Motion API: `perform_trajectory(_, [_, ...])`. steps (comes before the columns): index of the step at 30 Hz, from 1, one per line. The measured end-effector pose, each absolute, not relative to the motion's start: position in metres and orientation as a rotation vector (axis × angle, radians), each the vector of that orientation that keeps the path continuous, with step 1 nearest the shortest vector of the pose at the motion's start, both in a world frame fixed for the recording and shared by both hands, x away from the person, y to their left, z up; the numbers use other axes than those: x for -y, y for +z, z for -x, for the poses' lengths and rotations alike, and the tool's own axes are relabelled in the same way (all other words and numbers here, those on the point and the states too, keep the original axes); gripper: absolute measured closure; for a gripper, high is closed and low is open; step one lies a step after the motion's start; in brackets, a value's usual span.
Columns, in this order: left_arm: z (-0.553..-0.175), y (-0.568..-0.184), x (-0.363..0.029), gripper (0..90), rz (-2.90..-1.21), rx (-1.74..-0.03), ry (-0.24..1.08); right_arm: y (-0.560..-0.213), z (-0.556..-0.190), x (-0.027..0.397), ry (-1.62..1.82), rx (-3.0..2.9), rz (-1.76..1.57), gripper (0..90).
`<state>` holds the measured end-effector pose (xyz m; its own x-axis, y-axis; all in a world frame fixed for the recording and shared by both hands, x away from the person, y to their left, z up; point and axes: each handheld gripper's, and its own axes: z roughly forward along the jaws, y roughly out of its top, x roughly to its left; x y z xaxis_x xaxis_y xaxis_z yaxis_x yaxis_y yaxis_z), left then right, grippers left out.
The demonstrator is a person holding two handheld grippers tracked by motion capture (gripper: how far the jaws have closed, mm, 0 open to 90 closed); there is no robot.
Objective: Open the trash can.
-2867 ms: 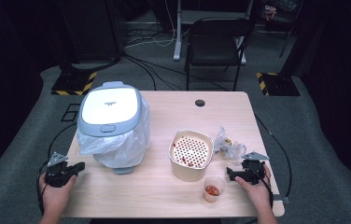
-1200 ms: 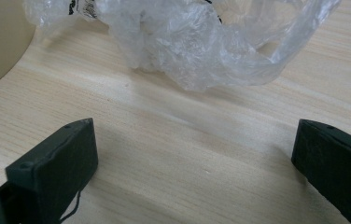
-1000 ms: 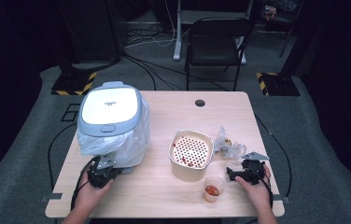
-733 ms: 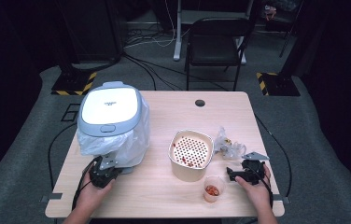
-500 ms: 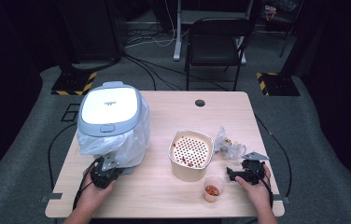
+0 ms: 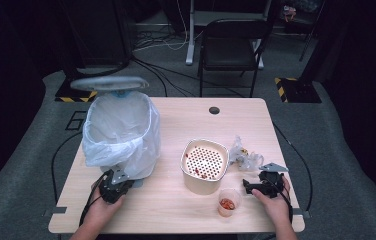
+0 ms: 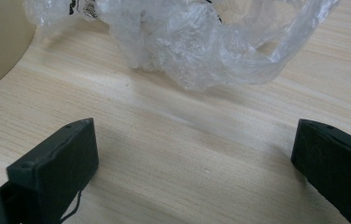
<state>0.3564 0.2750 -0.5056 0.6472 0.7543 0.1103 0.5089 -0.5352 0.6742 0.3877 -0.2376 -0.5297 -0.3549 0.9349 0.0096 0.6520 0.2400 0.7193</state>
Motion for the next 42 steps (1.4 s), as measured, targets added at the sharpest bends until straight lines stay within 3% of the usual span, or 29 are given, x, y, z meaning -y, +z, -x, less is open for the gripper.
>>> perform_trajectory(8, [-0.357, -0.506, -0.275, 90.0, -2.252, -0.988, 0.518, -0.53, -0.388, 0.238, 0.899, -2.094, -1.449, 1.0])
perform_trajectory(11, [-0.357, -0.505, -0.275, 90.0, -2.254, -0.985, 0.52, -0.528, -0.386, 0.241, 0.906, -2.091, -1.433, 11.0])
perform_trajectory(15, [-0.357, -0.505, -0.275, 90.0, -2.257, -0.99, 0.517, -0.526, -0.385, 0.243, 0.91, -2.093, -1.433, 13.4])
perform_trajectory(20, [-0.358, -0.505, -0.275, 90.0, -2.255, -0.995, 0.508, -0.525, -0.384, 0.244, 0.912, -2.103, -1.456, 13.3])
perform_trajectory(28, [-0.359, -0.505, -0.276, 90.0, -2.254, -0.997, 0.501, -0.509, -0.38, 0.245, 0.907, -2.088, -1.476, 0.0])
perform_trajectory(42, [-0.358, -0.505, -0.275, 90.0, -2.254, -0.996, 0.508, -0.474, -0.398, 0.23, 0.974, -2.103, -1.443, 0.0])
